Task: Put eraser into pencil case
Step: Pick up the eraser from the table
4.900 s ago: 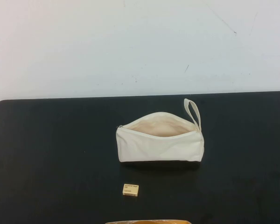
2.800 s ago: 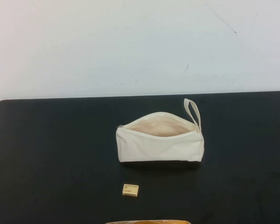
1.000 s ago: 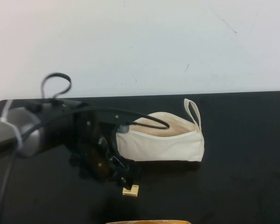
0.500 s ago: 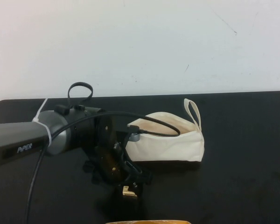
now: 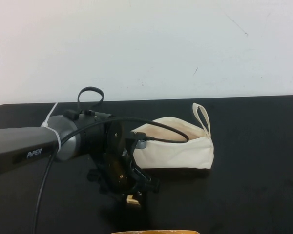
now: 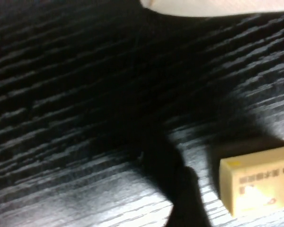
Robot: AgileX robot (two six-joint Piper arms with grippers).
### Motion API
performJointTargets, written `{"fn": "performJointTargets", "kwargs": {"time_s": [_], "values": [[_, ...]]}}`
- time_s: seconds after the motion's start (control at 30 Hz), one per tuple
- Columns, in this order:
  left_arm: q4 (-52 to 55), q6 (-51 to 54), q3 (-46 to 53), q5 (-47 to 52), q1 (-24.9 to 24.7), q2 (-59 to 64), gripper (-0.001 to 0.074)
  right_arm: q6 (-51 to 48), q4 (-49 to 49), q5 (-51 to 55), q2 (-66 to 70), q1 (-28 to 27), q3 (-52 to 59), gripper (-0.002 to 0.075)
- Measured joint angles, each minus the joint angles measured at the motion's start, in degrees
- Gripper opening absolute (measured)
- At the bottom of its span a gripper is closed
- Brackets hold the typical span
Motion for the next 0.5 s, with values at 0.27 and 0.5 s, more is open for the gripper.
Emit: {"fn": "performJointTargets", "kwargs": {"time_s": [0.27,0.5], "values": [[1.58,-0.24,0.0,0.5,0.0,0.0,0.0281,0.0,0.0,0.0,0.0,0.0,0.0,-0.0001],[2.23,-0.24,-1.02,4.49,-0.03,0.0,0.0281,0.0,0.0,0.0,0.0,0.0,0.0,-0.0001]]}}
